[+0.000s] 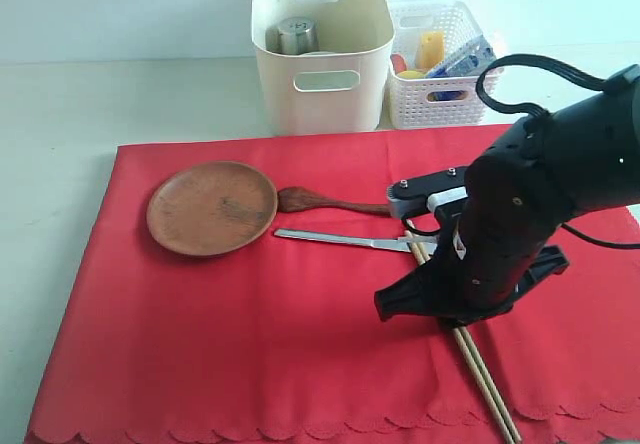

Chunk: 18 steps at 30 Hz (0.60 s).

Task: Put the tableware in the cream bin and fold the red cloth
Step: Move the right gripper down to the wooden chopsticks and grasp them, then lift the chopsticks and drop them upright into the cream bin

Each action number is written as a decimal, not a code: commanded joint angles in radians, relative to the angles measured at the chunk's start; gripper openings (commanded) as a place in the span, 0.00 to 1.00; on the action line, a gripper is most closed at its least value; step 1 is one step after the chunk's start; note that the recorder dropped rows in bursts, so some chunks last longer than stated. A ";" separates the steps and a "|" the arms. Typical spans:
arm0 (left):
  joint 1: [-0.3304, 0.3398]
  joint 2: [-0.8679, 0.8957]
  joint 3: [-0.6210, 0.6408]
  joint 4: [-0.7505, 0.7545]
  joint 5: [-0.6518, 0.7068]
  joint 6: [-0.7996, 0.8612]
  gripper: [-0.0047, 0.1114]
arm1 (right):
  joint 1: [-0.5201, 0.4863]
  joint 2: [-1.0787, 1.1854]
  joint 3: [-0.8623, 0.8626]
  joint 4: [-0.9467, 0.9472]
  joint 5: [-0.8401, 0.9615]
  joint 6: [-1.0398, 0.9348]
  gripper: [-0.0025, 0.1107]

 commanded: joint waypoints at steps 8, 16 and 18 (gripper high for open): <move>0.001 -0.006 -0.001 -0.006 -0.002 -0.004 0.06 | 0.003 -0.176 0.001 0.014 0.041 -0.003 0.02; 0.001 -0.006 -0.001 -0.006 -0.002 -0.004 0.06 | 0.000 -0.255 -0.004 -0.027 -0.125 -0.011 0.02; 0.001 -0.006 -0.001 -0.006 -0.002 -0.004 0.06 | 0.000 -0.255 -0.028 -0.063 -0.150 -0.011 0.02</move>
